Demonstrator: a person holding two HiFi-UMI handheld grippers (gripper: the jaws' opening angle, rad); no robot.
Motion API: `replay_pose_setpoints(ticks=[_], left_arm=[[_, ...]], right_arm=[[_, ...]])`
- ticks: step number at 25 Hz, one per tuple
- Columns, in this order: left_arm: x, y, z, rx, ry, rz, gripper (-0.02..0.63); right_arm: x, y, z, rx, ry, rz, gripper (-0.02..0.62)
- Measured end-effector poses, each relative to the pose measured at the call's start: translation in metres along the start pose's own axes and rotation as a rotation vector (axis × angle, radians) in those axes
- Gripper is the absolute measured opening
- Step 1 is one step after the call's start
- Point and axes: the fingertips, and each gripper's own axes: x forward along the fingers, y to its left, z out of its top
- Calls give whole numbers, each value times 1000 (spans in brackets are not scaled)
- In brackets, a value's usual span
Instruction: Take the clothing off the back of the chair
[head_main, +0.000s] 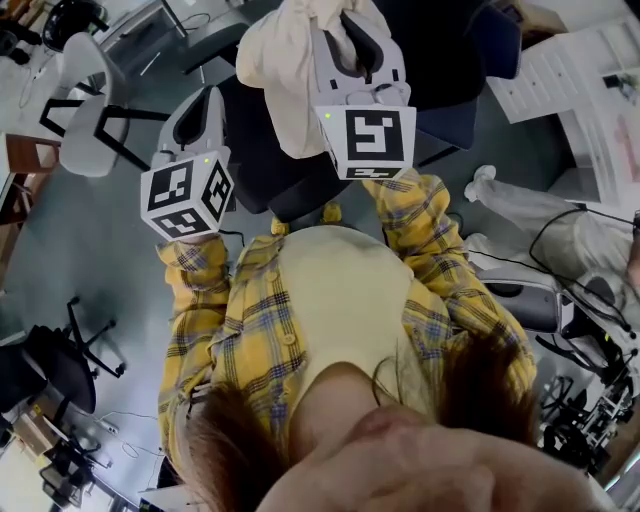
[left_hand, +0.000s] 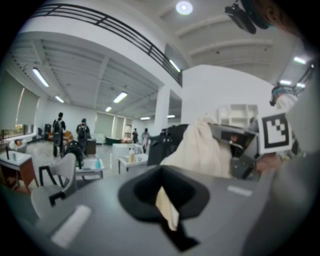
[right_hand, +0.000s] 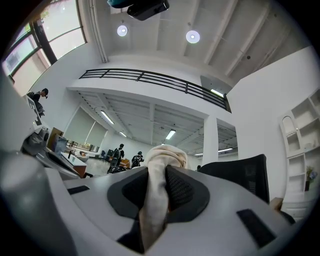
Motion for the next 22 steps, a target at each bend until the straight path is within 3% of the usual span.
replay_pose_setpoints(ticks=[22], left_arm=[[5, 14, 12, -16, -68, 56, 3]], right_arm=[[-2, 1, -58, 187, 128, 39, 75]])
